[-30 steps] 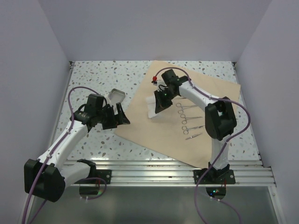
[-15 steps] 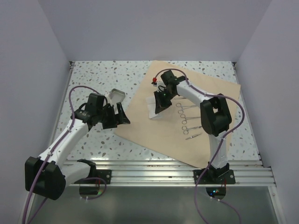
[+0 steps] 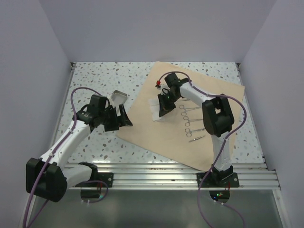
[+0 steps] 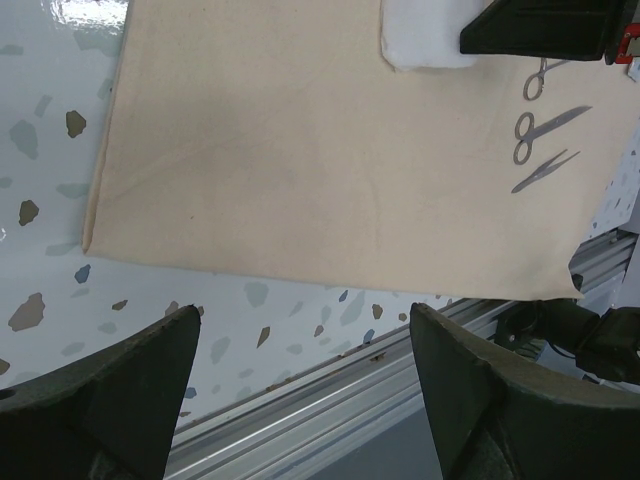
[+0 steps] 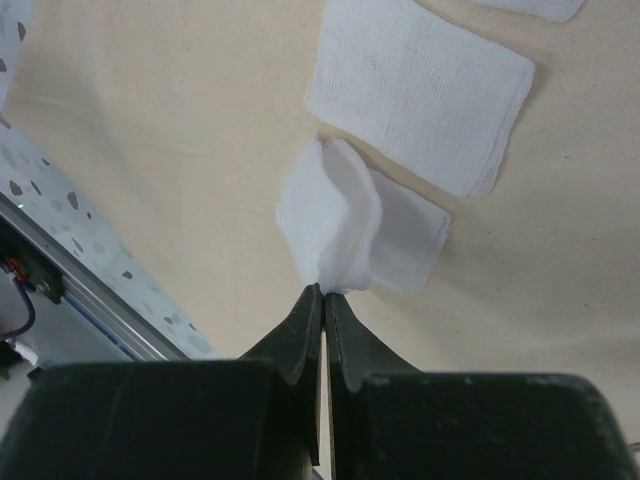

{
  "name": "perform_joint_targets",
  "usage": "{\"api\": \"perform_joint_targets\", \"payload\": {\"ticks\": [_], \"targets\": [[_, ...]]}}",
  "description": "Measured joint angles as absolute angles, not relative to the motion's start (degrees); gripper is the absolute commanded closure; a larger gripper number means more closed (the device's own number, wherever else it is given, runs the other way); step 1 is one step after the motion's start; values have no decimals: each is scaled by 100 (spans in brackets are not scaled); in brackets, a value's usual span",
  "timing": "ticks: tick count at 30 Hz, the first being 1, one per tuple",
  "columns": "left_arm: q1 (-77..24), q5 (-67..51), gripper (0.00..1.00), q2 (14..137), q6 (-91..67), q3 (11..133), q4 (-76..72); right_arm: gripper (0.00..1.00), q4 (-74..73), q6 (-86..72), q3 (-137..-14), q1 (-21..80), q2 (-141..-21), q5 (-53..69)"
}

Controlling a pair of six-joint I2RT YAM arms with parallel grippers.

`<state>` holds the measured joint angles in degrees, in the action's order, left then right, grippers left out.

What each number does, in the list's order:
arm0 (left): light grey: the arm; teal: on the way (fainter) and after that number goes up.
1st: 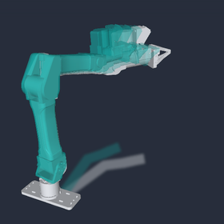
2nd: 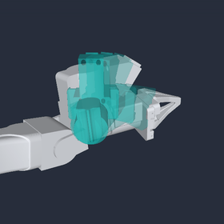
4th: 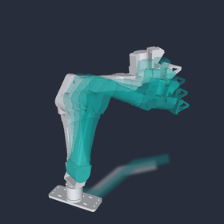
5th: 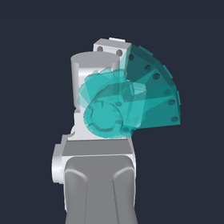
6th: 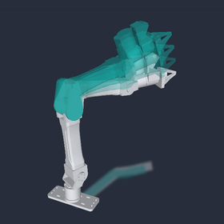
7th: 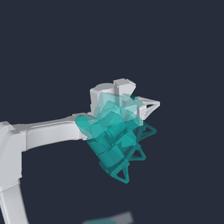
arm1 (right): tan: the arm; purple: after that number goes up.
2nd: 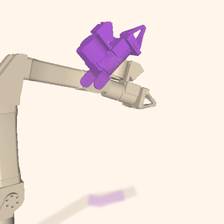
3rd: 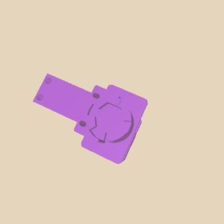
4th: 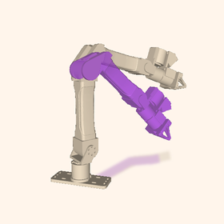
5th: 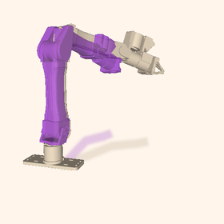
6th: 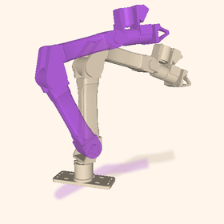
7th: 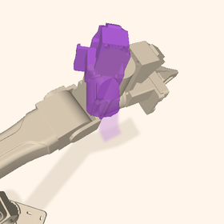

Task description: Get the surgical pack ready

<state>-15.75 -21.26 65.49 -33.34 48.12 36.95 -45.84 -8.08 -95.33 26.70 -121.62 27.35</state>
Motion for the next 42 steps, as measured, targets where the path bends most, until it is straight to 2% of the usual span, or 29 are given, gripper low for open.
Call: {"api": "perform_joint_targets", "payload": {"ticks": [20,42], "targets": [[-1575,-2126,10,6569,-3334,4812,3695,100,-4637,-701,-9550,2672,-12411,2596],[-1575,-2130,10,6595,-3336,4812,3653,100,-4952,-633,-9924,2904,-11998,3280]]}}
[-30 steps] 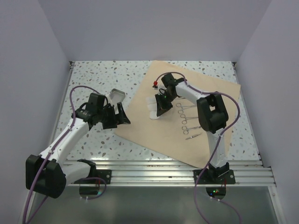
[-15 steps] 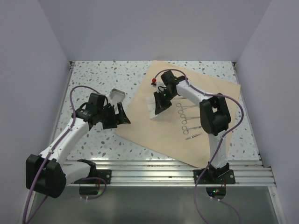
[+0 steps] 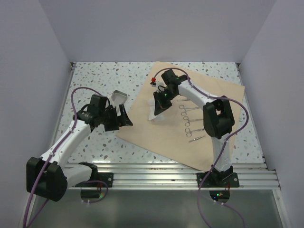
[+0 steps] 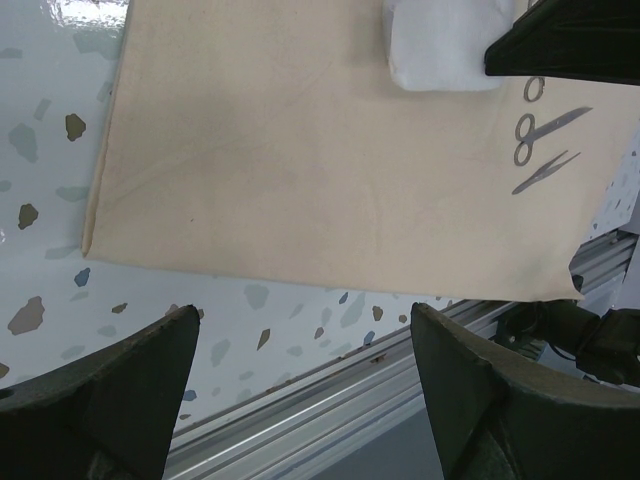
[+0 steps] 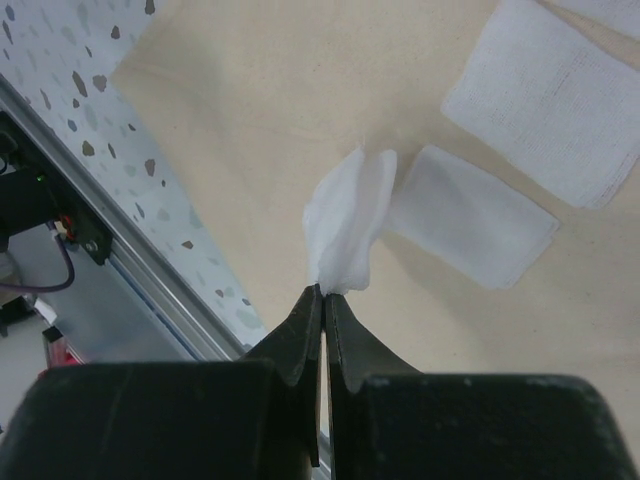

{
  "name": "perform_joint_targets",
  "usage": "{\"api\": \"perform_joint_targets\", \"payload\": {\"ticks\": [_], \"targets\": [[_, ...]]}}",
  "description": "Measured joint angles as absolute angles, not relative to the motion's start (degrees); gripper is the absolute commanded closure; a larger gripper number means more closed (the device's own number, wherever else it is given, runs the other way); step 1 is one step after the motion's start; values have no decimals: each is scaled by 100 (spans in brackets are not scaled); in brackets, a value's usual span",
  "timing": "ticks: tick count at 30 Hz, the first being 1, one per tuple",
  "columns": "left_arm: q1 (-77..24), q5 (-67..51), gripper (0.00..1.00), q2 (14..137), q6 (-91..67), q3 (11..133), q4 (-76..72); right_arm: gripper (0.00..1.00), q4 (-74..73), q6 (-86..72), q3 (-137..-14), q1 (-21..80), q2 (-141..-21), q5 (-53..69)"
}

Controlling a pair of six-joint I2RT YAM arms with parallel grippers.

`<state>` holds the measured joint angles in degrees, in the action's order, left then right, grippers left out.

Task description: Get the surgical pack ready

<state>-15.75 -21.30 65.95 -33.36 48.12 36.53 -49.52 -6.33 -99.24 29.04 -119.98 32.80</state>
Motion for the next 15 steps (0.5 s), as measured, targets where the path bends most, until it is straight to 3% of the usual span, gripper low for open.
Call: {"api": "perform_joint_targets", "payload": {"ticks": [15], "targets": [[-1575,-2126,10,6670,-3201,4858,3684,100,-5240,-523,-10202,2904,-12484,3153]]}}
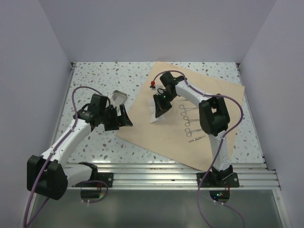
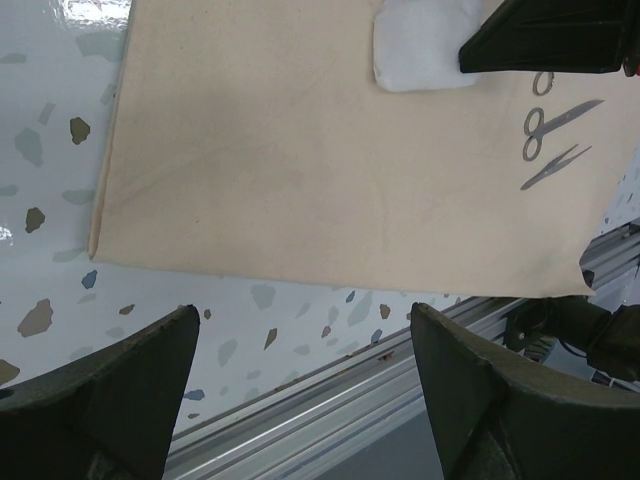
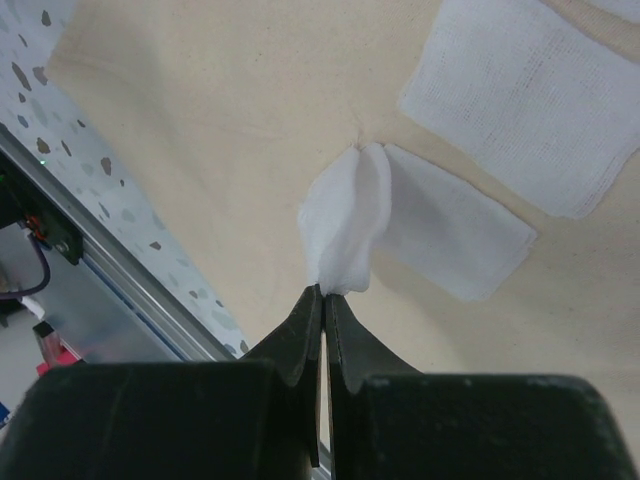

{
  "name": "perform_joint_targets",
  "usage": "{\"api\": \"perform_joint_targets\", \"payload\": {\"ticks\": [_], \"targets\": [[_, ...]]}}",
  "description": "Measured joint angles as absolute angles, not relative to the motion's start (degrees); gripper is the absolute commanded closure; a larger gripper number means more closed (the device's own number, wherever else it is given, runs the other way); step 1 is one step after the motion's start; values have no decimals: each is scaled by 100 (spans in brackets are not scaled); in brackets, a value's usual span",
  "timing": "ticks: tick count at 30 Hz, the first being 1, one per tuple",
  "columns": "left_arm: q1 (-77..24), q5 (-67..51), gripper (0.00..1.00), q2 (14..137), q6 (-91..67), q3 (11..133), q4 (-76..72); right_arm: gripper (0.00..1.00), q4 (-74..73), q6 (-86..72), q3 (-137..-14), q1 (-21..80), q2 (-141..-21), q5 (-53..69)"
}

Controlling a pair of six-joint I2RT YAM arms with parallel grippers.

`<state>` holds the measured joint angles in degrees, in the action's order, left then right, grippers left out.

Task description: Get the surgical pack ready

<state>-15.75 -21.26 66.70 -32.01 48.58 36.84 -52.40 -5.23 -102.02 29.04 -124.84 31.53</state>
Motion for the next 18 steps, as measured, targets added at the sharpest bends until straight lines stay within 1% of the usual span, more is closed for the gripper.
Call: {"api": "perform_joint_targets", "payload": {"ticks": [18], "targets": [[-1570,-2126,9,6879,-3120,4980,3701,100,-5317,-484,-10200,2799,-12501,2821]]}}
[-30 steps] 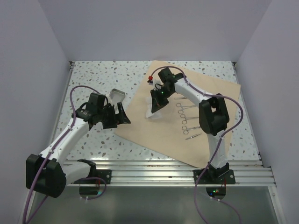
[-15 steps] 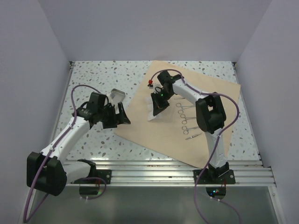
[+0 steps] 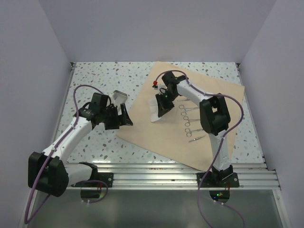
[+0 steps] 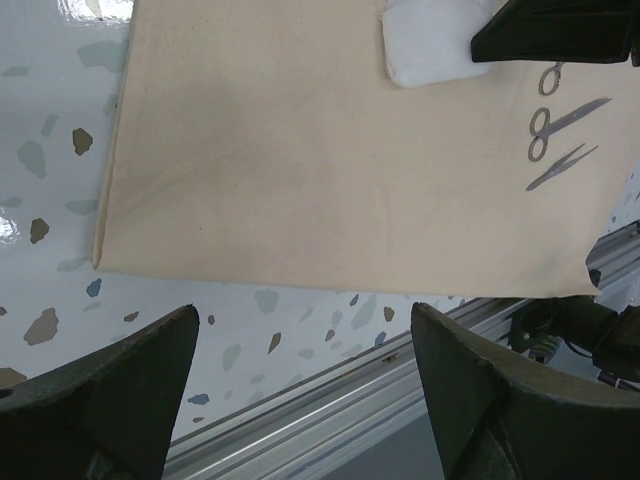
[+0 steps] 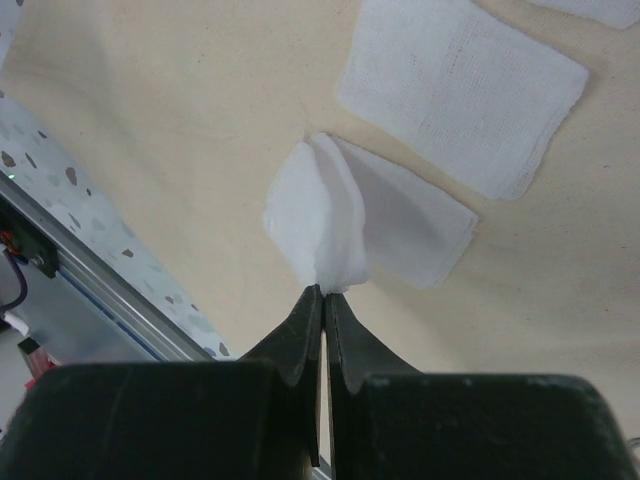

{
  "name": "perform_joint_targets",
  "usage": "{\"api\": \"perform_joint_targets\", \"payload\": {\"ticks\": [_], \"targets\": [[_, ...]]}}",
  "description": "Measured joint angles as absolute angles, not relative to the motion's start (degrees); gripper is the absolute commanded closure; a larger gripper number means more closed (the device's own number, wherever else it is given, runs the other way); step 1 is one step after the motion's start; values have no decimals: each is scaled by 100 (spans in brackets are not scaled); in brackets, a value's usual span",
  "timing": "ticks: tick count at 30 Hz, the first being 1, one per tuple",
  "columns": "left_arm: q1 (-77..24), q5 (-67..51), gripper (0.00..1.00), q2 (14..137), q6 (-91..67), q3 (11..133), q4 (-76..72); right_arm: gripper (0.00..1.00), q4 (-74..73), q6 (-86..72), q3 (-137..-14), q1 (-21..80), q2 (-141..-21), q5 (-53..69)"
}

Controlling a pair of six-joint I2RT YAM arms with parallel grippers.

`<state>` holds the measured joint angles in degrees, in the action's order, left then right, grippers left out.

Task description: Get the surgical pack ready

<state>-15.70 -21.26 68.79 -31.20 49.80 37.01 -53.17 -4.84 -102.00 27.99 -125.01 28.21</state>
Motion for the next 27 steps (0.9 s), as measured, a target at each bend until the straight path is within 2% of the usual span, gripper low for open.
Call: {"api": "perform_joint_targets", "payload": {"ticks": [27], "targets": [[-1500,-2134,9,7028,-3061,5006,3697,100,-5308,-519,-10200,2705,-12689,3061]]}}
